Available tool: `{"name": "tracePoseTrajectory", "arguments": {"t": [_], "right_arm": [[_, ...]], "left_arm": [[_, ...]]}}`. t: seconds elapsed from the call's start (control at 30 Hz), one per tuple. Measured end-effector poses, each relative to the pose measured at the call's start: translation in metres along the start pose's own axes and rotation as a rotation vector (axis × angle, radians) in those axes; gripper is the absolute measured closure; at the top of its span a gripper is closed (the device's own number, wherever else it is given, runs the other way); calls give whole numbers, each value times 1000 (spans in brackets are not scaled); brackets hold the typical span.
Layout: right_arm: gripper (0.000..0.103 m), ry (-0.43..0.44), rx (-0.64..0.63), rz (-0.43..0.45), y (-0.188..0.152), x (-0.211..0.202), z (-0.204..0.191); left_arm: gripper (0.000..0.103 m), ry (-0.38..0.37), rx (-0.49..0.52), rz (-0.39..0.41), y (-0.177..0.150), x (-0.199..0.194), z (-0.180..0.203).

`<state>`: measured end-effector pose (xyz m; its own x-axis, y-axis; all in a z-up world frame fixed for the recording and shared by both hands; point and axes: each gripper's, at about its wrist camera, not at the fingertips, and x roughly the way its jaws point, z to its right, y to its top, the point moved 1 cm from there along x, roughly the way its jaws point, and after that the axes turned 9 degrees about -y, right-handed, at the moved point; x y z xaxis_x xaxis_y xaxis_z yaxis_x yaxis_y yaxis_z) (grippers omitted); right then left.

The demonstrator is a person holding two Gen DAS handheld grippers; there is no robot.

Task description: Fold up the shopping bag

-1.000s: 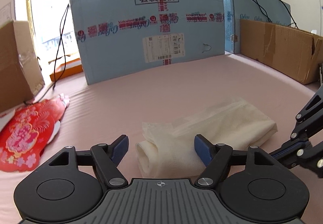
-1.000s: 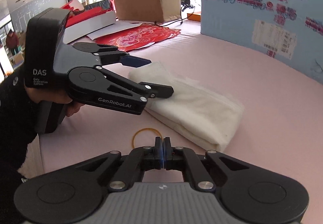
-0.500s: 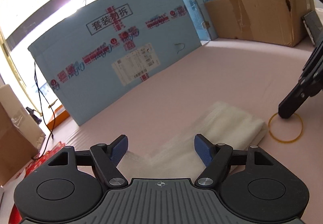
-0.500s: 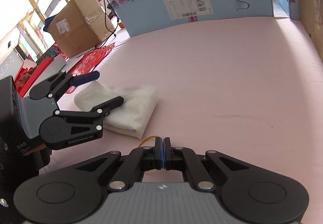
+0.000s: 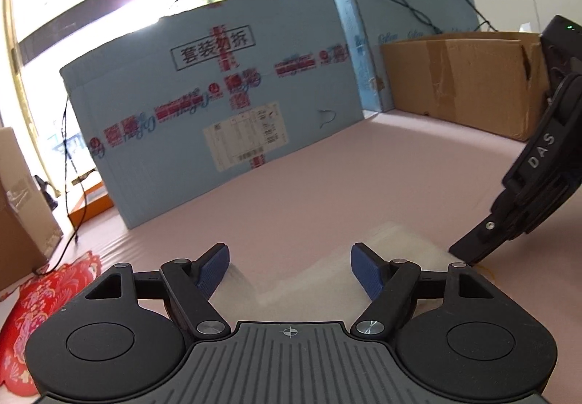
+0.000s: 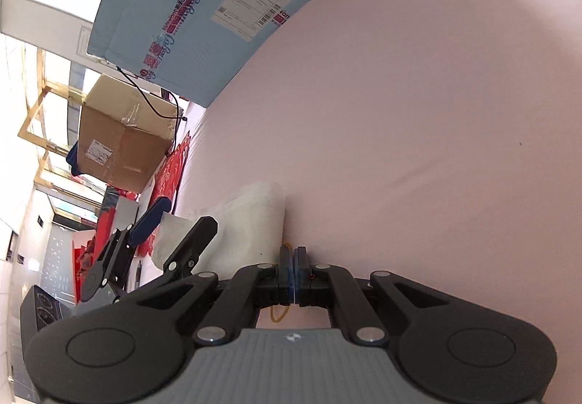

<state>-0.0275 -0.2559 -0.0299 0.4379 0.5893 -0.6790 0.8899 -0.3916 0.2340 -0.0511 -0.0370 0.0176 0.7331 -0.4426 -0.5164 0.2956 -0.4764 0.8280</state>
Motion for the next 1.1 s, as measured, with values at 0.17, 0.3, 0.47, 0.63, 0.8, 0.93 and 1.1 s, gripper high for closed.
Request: {"name": "tracePoseTrajectory", "arguments": {"t": [0.17, 0.3, 0.47, 0.63, 0.8, 0.93, 1.1], "right_arm": [[93, 23, 24, -28, 0, -4, 5], [89, 27, 2, -38, 1, -8, 2], [100, 84, 13, -63, 1, -3, -1], [102, 164, 126, -79, 6, 4, 6], [102, 235, 220, -99, 7, 17, 7], [102, 255, 257, -93, 8, 29, 5], [102, 258, 359, -33, 16, 37, 11]], "left_arm": [[28, -17, 48, -32, -5, 6, 10], [28, -24, 38, -38, -7, 9, 13], [28, -26, 36, -40, -9, 10, 15], [28, -32, 18, -39, -11, 11, 12], [28, -38, 7, -38, -11, 11, 10], [28, -41, -5, -40, -12, 12, 9], [28, -48, -18, -43, -12, 12, 7]]}}
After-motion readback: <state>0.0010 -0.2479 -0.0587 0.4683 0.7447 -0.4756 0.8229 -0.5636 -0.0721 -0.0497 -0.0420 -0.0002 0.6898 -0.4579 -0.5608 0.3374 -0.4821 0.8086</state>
